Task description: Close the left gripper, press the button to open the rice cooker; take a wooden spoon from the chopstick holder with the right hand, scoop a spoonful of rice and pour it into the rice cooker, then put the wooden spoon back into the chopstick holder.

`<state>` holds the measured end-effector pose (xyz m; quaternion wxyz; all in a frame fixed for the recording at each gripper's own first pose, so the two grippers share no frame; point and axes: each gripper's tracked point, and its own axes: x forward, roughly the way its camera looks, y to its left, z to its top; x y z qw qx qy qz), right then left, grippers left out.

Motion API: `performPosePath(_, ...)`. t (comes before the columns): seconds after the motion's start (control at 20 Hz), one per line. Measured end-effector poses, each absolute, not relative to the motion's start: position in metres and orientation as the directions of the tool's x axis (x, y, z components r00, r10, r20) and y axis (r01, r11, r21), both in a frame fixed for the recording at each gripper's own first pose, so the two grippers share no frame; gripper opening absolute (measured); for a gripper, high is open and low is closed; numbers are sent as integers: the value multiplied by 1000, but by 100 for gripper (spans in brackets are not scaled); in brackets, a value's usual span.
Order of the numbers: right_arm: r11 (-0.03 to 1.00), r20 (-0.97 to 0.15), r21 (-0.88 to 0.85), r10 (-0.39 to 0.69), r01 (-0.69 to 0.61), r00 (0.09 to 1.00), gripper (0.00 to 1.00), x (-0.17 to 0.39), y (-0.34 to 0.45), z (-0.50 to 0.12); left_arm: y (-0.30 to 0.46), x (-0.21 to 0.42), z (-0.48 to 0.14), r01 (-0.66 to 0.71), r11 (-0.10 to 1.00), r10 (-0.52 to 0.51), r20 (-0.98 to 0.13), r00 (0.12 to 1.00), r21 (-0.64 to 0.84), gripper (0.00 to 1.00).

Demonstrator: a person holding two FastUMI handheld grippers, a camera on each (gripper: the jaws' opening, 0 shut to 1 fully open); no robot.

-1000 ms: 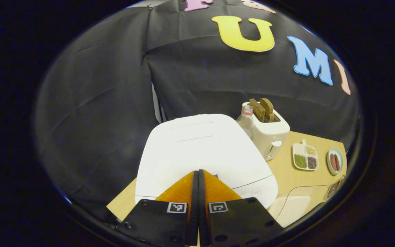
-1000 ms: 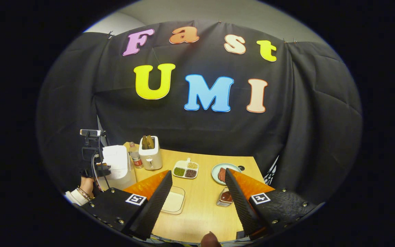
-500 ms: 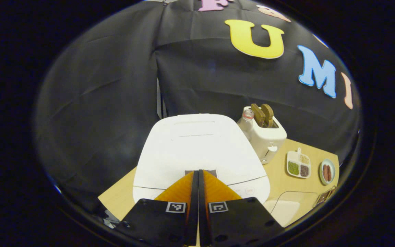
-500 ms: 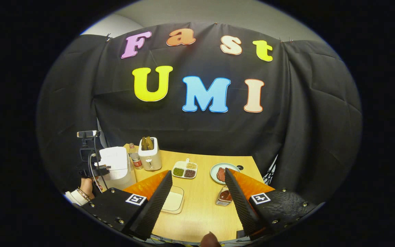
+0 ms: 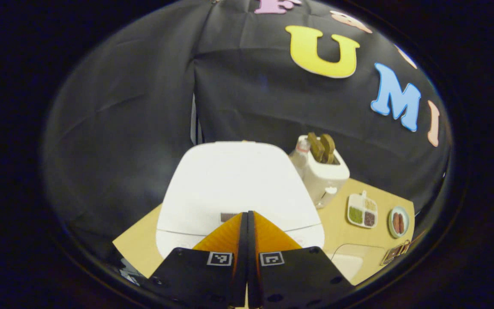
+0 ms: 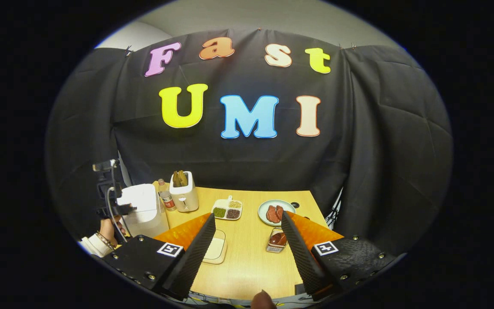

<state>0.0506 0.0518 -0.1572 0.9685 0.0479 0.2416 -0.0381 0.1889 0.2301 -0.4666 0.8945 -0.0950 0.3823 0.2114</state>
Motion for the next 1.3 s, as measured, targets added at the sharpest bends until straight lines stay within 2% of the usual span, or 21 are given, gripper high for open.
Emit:
performPosePath(0.15,994,-474,58,-54,92,879,95,46,54,-159,228,187,-471,-409,907,346,-727,593,98,10)
performPosePath(0.35,994,-463,63,-45,83,885,95,42,59,-155,231,191,-459,-437,893,372,-721,584,106,9)
performPosePath(0.45,995,-462,47,-58,90,885,95,41,54,-156,244,195,-440,-458,880,423,-654,627,131,9)
performPosePath(0.6,993,-479,71,-50,96,876,95,39,57,-163,244,205,-412,-459,886,416,-560,716,72,9)
performPosePath(0.65,992,-485,80,-45,96,873,95,38,58,-164,242,203,-424,-448,891,400,-592,699,74,9)
performPosePath(0.8,992,-485,83,-46,98,873,95,36,59,-164,244,189,-477,-455,886,362,-739,567,85,8)
performPosePath(0.85,992,-485,80,-46,96,873,95,36,59,-163,246,197,-471,-443,891,374,-709,597,97,8)
performPosePath(0.95,992,-484,77,-50,100,874,95,37,59,-163,248,197,-472,-422,895,386,-720,577,141,9)
performPosePath(1.3,993,-480,66,-54,97,875,95,44,62,-166,267,234,-366,-488,872,447,-459,768,32,9)
